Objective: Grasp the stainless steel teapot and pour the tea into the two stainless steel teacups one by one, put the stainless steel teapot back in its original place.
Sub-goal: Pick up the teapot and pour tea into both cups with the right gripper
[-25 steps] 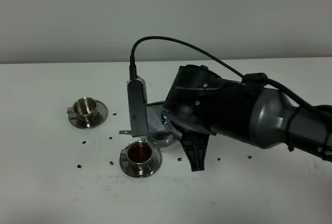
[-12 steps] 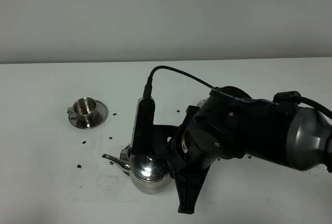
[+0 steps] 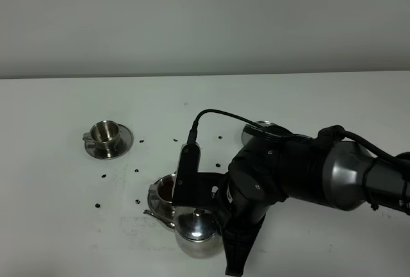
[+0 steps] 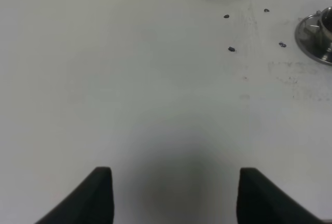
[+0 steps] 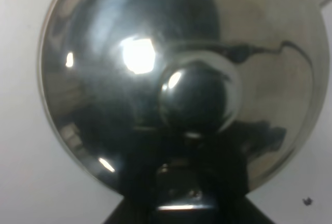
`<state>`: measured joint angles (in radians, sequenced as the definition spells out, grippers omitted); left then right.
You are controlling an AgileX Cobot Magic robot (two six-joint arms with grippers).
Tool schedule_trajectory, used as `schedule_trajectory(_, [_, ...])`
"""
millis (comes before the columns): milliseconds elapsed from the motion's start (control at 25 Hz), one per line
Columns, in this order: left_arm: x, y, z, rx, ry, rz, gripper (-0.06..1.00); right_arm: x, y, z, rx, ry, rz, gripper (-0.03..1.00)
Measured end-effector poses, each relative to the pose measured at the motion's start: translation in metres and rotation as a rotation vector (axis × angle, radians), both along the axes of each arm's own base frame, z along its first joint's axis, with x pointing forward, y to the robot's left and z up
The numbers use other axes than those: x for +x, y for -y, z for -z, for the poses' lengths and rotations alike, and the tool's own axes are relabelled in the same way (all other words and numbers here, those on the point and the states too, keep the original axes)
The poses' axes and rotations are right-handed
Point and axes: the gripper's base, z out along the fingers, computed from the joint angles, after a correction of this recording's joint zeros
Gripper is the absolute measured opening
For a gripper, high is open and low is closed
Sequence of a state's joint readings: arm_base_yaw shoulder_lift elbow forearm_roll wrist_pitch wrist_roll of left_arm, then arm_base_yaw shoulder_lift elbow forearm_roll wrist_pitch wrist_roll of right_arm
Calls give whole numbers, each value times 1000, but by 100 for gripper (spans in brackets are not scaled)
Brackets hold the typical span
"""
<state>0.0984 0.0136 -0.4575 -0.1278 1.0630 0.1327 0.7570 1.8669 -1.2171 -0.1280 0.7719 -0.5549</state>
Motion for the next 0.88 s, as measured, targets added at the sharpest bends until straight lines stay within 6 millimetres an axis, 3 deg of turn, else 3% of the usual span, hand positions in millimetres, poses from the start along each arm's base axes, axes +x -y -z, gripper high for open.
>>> schedule_trajectory(240, [0,0,0,-1,0,-1,53,1,-2,6,-7,-15,3,18])
schedule_trajectory(480, [0,0,0,0,0,0,53,9,-7,-10,-7,0,7,18])
schedule_trajectory(880, [0,0,0,0,0,0,53,46,-17,-75,-76,226,-38,18])
